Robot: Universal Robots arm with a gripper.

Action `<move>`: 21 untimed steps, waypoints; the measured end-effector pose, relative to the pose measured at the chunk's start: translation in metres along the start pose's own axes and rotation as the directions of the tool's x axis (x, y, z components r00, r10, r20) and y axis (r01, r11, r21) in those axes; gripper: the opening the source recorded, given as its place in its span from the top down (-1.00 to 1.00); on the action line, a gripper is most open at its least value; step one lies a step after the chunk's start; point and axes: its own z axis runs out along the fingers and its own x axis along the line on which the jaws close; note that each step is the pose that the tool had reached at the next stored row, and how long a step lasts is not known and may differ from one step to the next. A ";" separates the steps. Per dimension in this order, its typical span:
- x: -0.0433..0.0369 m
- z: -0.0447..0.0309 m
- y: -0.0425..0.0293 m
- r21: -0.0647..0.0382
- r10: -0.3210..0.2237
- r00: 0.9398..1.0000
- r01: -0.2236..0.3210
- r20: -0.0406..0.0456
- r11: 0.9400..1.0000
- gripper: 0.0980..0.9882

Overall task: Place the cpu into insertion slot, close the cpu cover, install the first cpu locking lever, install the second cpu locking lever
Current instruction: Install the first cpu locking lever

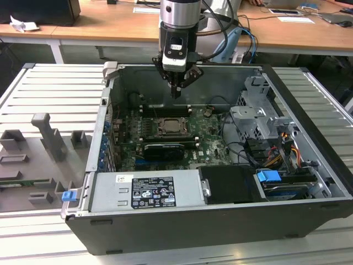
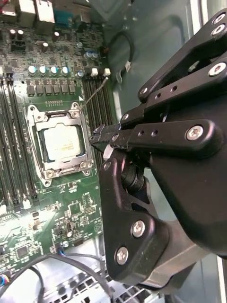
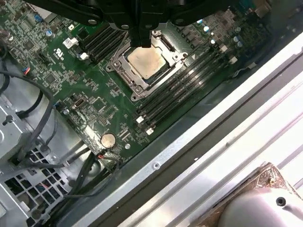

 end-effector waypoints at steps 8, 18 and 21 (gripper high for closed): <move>0.0001 0.0026 -0.0001 -0.005 -0.255 0.967 0.255 -0.004 0.967 0.98; 0.0001 0.0041 -0.0001 -0.010 -0.445 0.895 0.445 -0.007 0.895 0.98; 0.0001 0.0054 -0.0001 -0.012 -0.521 0.854 0.521 -0.008 0.854 0.98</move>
